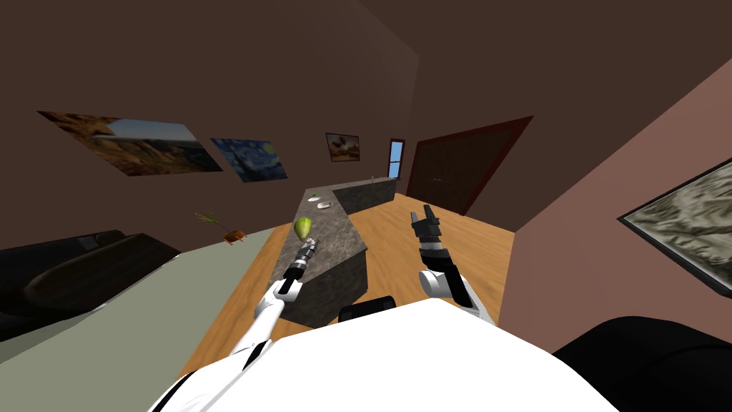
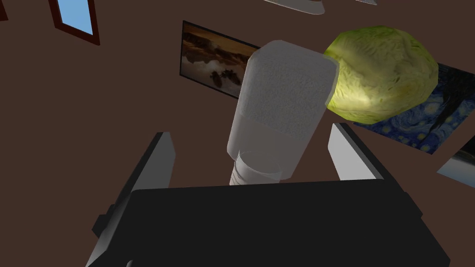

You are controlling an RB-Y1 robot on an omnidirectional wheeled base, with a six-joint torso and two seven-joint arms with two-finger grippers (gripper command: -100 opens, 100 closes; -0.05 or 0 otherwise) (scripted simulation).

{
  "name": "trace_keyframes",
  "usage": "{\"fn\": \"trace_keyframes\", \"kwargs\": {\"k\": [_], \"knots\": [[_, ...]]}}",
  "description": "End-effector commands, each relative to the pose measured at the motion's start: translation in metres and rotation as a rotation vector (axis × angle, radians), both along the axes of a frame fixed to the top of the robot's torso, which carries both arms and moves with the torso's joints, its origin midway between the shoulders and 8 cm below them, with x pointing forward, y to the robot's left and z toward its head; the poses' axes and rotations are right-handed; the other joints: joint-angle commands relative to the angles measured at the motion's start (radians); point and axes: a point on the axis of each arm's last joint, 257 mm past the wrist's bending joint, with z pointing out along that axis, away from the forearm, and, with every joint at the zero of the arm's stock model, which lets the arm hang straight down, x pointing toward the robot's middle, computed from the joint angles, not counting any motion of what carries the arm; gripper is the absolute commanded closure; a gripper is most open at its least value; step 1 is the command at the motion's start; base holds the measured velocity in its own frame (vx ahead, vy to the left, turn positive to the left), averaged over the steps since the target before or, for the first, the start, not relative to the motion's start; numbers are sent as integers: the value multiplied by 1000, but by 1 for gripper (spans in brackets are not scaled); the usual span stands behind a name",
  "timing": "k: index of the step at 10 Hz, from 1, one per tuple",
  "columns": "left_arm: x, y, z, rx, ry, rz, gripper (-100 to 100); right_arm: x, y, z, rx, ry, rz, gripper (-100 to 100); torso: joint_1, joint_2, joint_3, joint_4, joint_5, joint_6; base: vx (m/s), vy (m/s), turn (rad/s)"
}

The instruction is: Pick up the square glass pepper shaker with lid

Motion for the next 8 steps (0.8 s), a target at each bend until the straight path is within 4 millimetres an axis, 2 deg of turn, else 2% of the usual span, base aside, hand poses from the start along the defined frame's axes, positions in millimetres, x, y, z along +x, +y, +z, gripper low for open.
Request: {"fn": "trace_keyframes", "kwargs": {"k": [1, 3, 4, 5, 6, 7, 8], "knots": [[8, 3, 12, 5, -23, -22, -100, 0, 0, 0, 0, 0, 0, 0, 0, 0, 0, 0, 0, 0, 15, -33, 88], [2, 7, -3, -1, 10, -11, -100, 0, 0, 0, 0, 0, 0, 0, 0, 0, 0, 0, 0, 0, 13, -36, 30], [2, 7, -3, -1, 10, -11, -100, 0, 0, 0, 0, 0, 0, 0, 0, 0, 0, 0, 0, 0, 2, -9, -5], [12, 8, 15, 7, -26, -36, -100, 0, 0, 0, 0, 0, 0, 0, 1, 1, 0, 0, 0, 0, 9, -35, 88], [6, 12, -2, 0, 10, -23, -100, 0, 0, 0, 0, 0, 0, 0, 0, 0, 0, 0, 0, 0, 18, -48, 67], [13, 15, 12, 6, -15, -41, -100, 0, 0, 0, 0, 0, 0, 0, -1, 0, 0, 0, 0, 0, 28, -74, 106], [9, 19, 1, 1, 9, -31, -100, 0, 0, 0, 0, 0, 0, 0, -2, -1, 0, 0, 0, 0, 23, -60, 56]]}}
